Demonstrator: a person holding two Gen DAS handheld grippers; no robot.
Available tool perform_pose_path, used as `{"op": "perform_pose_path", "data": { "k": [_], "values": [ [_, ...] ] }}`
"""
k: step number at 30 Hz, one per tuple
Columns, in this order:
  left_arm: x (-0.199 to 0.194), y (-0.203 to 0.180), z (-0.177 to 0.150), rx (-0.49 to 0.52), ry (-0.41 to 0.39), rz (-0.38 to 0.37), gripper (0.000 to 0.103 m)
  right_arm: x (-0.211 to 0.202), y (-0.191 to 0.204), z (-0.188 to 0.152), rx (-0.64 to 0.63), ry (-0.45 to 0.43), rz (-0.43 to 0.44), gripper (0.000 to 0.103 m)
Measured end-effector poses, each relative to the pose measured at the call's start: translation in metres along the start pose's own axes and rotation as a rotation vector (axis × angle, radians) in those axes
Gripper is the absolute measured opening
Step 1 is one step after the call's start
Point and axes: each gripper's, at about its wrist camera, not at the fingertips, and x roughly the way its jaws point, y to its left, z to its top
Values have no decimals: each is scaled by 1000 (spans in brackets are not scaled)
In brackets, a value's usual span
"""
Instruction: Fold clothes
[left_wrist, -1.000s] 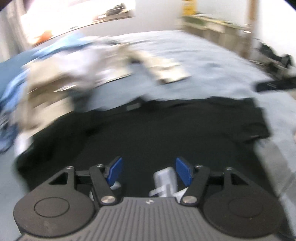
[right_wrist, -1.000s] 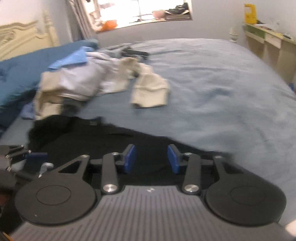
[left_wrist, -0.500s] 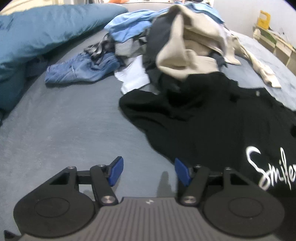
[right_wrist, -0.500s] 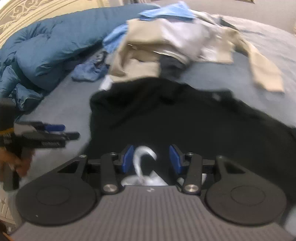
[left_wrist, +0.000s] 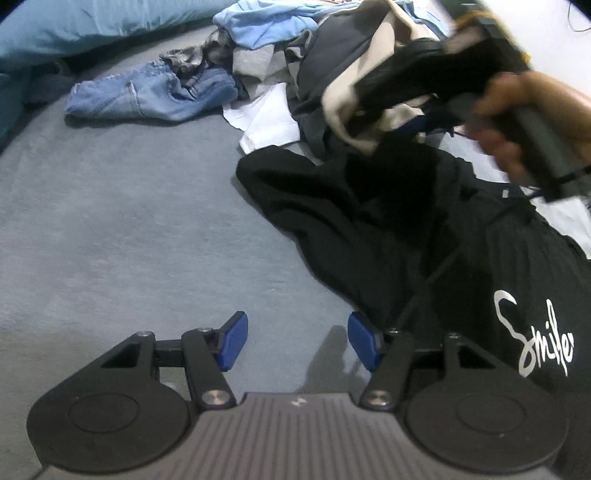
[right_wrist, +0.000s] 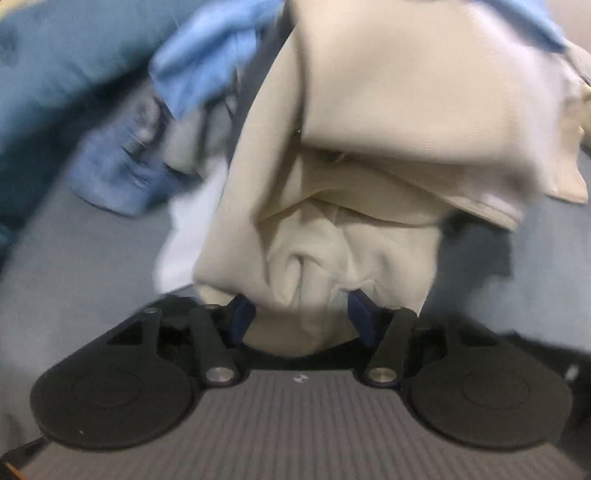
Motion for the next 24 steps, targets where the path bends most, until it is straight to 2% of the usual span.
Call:
{"op": "perform_pose_path", "data": {
  "k": [3, 10, 12, 16, 17, 18, 20, 23, 24],
  "values": [
    [9, -3, 4, -14, -15, -28, 61, 14, -1, 15, 36, -8, 15, 57],
    [27, 0, 24, -61, -47, -60, 61, 17, -9, 35, 119, -21, 94, 57],
    [34, 5, 31, -75, -44, -65, 61, 17, -12, 35, 150, -27, 109, 57],
    [49, 8, 46, -78, -25, -59, 58, 0, -19, 21, 116, -51, 156, 58],
    [50, 7, 48, -72, -31, -53, 51, -8, -23, 16, 110, -60, 173, 57],
    [50, 7, 49, -70, -36, -50, 37, -20, -26, 10, 99, -78, 187, 57],
    [49, 9, 49, -90, -29, -70, 25, -55, -30, -7, 63, -147, 199, 58],
    [45, 15, 45, -137, -22, -101, 18, -103, -33, -33, -31, -210, 297, 59],
    [43, 18, 44, -152, -21, -109, 18, -115, -31, -42, -65, -205, 334, 59]
  ]
}}
